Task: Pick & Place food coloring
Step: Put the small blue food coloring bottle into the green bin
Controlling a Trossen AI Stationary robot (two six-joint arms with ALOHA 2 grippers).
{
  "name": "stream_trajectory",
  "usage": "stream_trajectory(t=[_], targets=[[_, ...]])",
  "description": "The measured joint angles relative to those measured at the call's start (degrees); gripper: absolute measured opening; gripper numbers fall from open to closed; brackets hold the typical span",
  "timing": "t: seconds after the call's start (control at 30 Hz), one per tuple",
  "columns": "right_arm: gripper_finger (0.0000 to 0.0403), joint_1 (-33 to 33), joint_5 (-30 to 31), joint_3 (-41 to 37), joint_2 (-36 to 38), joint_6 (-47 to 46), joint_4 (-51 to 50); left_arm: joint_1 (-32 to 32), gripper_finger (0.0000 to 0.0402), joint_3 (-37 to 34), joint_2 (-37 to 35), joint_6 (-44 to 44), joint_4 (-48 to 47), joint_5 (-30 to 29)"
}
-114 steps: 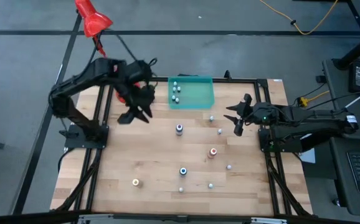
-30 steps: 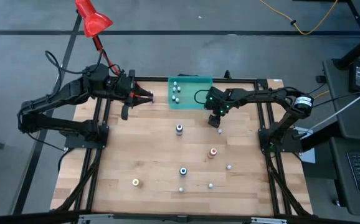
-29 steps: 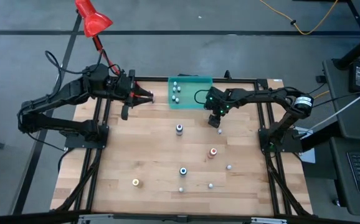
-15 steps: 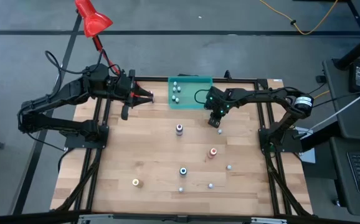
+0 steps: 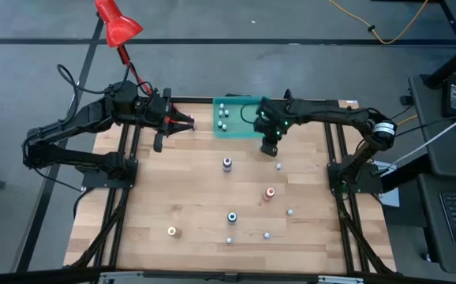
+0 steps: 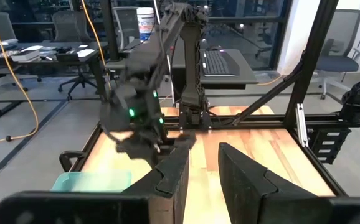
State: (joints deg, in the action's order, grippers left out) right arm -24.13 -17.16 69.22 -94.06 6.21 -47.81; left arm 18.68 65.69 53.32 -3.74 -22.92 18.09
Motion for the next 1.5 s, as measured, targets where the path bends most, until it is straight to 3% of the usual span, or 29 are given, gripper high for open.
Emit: stream_trajectory(t=[0.3, 0.57, 0.97, 1.5], targets=[[0.0060, -1.1, 4.0, 20.4, 0.0, 6.6, -5.8, 0.0, 0.0082, 0.0, 0.0, 0.0, 0.0, 0.0], [0.0061, -5.0, 4.9, 29.0, -1.0, 9.5, -7.5, 0.0, 0.0082, 0.0, 0.0, 0.0, 0.0, 0.0], [0.0063, -8.3, 4.7, 51.4, -23.0, 13.8, -11.9, 0.3, 0.0082, 0.0, 0.0, 0.4, 0.0, -0.4], [0.0069, -7.8, 4.9, 53.8, -37.7, 13.6, -11.5, 0.2, 0.0082, 0.0, 0.0, 0.9, 0.0, -0.4]])
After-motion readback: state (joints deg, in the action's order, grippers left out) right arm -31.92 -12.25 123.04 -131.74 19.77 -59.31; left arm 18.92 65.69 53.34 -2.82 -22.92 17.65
